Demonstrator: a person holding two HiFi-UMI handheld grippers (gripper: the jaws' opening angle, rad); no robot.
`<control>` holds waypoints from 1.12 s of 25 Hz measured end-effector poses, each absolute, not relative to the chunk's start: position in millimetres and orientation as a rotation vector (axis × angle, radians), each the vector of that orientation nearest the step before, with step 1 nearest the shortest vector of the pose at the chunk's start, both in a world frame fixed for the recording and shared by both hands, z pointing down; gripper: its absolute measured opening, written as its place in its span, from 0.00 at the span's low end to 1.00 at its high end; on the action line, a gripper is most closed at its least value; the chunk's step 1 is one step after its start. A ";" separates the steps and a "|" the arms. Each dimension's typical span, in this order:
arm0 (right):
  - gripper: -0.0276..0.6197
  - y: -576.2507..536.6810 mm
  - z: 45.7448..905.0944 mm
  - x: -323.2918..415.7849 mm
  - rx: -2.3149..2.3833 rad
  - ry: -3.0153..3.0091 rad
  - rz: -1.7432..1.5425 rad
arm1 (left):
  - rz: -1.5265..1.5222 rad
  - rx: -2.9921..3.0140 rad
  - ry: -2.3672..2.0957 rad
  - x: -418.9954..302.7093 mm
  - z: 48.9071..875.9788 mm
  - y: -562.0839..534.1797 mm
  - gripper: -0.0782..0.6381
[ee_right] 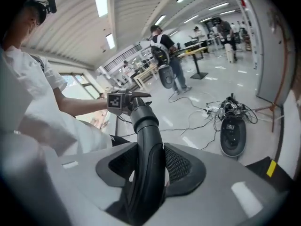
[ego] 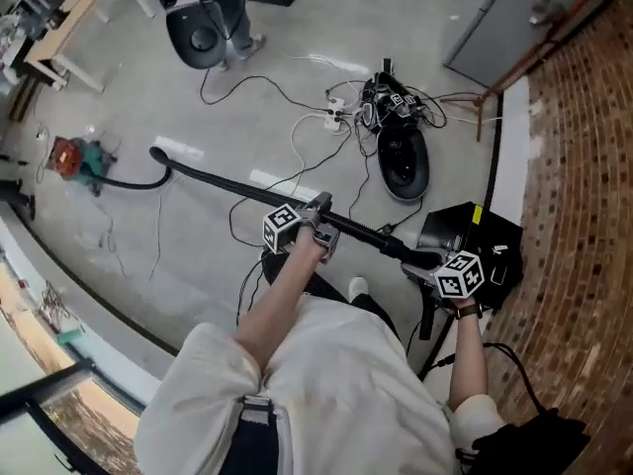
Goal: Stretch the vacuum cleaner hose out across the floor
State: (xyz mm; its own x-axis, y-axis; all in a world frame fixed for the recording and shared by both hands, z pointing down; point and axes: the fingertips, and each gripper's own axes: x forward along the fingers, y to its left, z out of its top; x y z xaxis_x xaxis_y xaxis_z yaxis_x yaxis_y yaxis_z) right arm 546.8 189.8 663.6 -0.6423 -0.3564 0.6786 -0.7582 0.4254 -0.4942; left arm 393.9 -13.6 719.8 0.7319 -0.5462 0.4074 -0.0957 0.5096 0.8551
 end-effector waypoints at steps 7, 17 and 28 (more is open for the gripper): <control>0.31 299.9 690.4 546.9 0.442 -2.186 0.948 | -0.466 0.998 -0.932 348.7 694.5 141.1 0.25; 0.36 422.4 691.3 548.2 0.424 -2.132 0.622 | -0.537 1.108 -1.019 359.0 653.4 294.0 0.25; 0.56 473.5 564.7 580.6 0.714 -2.400 0.336 | -0.554 1.106 -1.095 436.7 585.6 331.0 0.26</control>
